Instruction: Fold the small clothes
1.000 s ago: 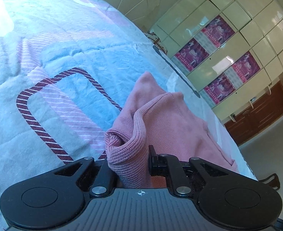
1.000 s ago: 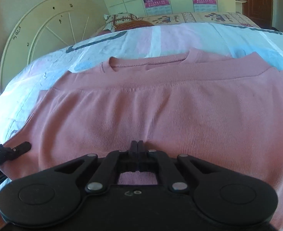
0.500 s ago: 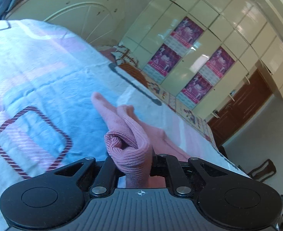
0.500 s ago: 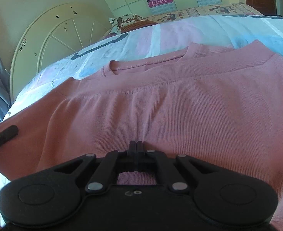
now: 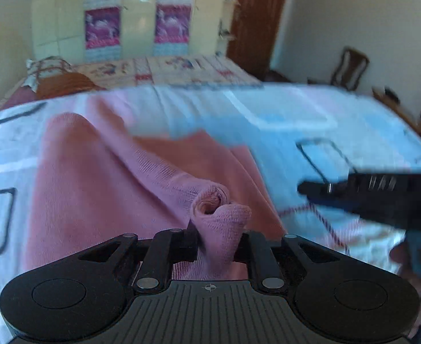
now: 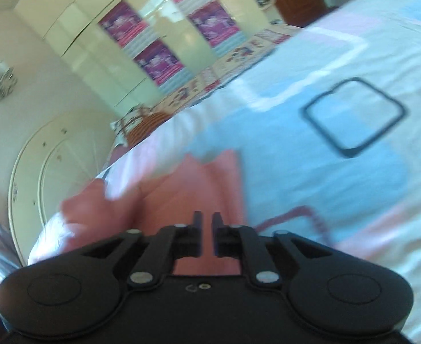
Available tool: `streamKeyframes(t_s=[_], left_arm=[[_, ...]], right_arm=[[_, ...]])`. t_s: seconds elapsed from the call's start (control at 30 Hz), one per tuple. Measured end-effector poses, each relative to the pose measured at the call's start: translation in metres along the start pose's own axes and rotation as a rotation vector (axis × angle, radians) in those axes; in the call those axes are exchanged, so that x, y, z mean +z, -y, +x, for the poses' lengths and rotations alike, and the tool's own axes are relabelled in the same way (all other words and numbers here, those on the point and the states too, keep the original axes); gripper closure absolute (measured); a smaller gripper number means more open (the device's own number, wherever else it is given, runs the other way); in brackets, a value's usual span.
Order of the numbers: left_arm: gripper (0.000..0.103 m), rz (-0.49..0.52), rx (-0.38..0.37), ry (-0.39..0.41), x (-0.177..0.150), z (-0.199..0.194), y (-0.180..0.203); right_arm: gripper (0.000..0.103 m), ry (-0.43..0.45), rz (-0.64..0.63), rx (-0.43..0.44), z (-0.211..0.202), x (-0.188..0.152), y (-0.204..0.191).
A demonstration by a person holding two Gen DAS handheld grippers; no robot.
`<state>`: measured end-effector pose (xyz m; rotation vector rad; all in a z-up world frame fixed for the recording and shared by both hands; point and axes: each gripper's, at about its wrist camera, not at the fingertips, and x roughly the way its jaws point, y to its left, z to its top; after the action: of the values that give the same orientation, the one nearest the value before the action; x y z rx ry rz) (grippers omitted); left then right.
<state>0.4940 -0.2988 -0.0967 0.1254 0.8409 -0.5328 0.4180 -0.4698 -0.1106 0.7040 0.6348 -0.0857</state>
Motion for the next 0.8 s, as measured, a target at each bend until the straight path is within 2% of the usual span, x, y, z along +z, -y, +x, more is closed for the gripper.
streamKeyframes(t_s=[0.03,0.07,0.1,0.13,0.23,0.3,0.37,0.47,0.57,0.67,0.8], left_arm=[[0.071,0.02,-0.04,-0.017,-0.003,0.0,0.015],[0.061,0.015,-0.088,0.018,-0.007,-0.011,0.024],[0.047,0.0,-0.107,0.054,-0.01,-0.024,0.026],[0.042,-0.015,-0.095,0.072,-0.01,-0.035,0.024],[0.041,-0.102,-0.047,0.132,-0.01,-0.068,-0.011],[0.04,-0.16,0.052,0.168,-0.015,-0.076,-0.05],[0.04,-0.195,0.154,0.145,-0.02,-0.071,-0.092],[0.04,-0.246,0.237,0.087,-0.035,-0.054,-0.138],[0.04,-0.277,0.223,0.051,-0.051,-0.04,-0.154],[0.038,-0.294,0.213,0.06,-0.061,-0.033,-0.152],[0.038,-0.318,0.181,0.081,-0.047,-0.021,-0.15]], right_arm=[[0.065,0.012,0.014,-0.008,-0.007,0.004,0.011],[0.063,0.025,0.02,-0.012,-0.013,0.008,0.02],[0.062,0.027,0.019,-0.002,-0.018,0.011,0.026],[0.062,0.026,0.02,0.021,-0.021,0.011,0.031],[0.062,-0.026,-0.001,0.106,-0.011,0.011,0.026],[0.062,-0.077,-0.03,0.156,0.004,0.008,0.012],[0.061,-0.137,-0.056,0.188,0.023,0.002,-0.003],[0.06,-0.217,-0.084,0.185,0.051,-0.008,-0.017],[0.06,-0.282,-0.119,0.177,0.064,-0.016,-0.026],[0.062,-0.346,-0.182,0.187,0.066,-0.022,-0.041],[0.063,-0.404,-0.252,0.131,0.068,-0.028,-0.055]])
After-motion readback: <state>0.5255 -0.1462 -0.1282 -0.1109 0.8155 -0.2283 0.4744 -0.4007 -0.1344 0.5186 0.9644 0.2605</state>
